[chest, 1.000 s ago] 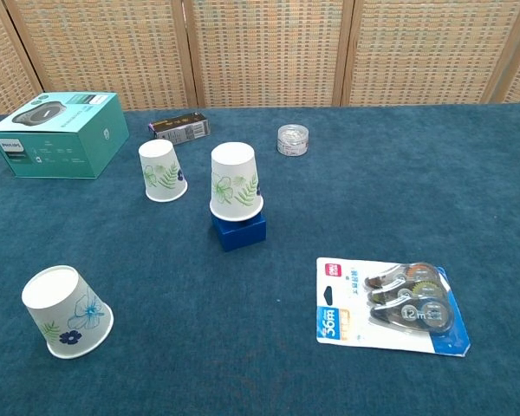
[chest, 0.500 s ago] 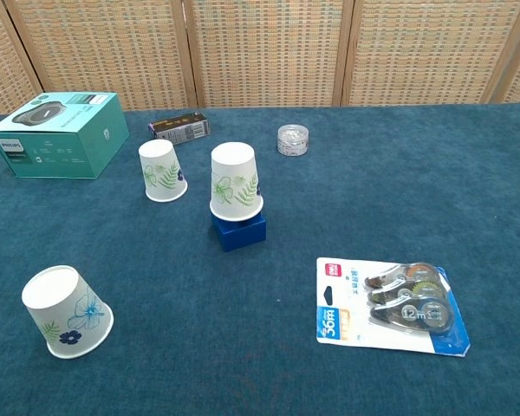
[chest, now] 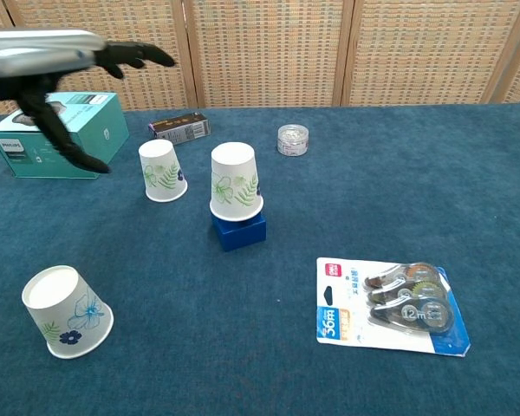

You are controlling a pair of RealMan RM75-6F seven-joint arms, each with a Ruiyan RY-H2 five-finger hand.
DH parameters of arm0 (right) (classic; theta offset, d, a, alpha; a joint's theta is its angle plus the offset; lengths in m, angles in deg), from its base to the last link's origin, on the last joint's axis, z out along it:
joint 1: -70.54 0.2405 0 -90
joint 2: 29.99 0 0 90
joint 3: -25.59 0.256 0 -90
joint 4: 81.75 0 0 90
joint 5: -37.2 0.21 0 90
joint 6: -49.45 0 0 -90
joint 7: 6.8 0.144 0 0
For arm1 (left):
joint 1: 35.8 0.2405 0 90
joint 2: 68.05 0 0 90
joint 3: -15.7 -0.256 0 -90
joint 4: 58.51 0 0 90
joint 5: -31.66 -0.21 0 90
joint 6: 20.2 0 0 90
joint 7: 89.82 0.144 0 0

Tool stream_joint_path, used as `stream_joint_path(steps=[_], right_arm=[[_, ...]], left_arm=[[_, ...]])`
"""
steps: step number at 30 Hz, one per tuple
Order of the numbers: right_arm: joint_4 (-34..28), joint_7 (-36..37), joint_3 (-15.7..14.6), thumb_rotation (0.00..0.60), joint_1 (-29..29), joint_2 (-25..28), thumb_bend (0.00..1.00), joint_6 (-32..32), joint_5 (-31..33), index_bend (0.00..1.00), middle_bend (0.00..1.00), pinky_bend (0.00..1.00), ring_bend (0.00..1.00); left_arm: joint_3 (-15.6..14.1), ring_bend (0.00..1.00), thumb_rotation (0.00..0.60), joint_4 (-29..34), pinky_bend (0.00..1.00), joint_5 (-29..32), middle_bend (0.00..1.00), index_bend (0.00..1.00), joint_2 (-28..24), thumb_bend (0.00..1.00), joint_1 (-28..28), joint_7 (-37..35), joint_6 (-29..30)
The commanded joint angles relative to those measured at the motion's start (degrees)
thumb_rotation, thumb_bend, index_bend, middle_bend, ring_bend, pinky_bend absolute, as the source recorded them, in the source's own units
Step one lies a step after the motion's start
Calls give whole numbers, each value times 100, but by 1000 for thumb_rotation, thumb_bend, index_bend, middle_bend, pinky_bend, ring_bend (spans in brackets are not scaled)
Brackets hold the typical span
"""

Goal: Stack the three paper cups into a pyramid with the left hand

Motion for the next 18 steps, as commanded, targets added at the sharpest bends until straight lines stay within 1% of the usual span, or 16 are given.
stream_joint_path(steps=[1, 2, 6, 11, 14, 16, 18], right_arm=[[35, 147, 12, 600, 5, 44, 0, 25, 40, 0, 0, 0, 0], [44, 194, 18, 600, 6, 55, 0, 33, 58, 0, 0, 0, 0], [73, 326, 42, 600, 18, 89, 0, 79, 128, 0, 0, 0, 0], [84, 384, 42, 600, 10, 105, 0, 76, 137, 0, 0, 0, 0], [95, 421, 52, 600, 9, 112, 0, 88, 166, 0, 0, 0, 0], [106, 438, 67, 600, 15, 114, 0, 104, 200, 0, 0, 0, 0], [116, 459, 75, 600, 18, 114, 0, 121, 223, 0, 0, 0, 0]], left_arm=[[231, 116, 600, -471, 150, 913, 41, 3, 983, 79, -719, 814, 4], [240, 125, 600, -534, 157, 985, 52, 10, 1119, 79, -792, 876, 46], [226, 191, 600, -920, 221, 1097, 110, 94, 1628, 79, -993, 1151, 388], [247, 242, 600, -1175, 247, 1437, 156, 136, 1865, 79, -1142, 1363, 497], [266, 247, 600, -1359, 278, 1708, 178, 157, 2016, 79, -1259, 1457, 510], [267, 250, 600, -1522, 294, 1810, 187, 176, 2143, 79, -1329, 1361, 431], [239, 259, 600, -1692, 309, 1771, 199, 195, 2251, 79, -1380, 1258, 395]])
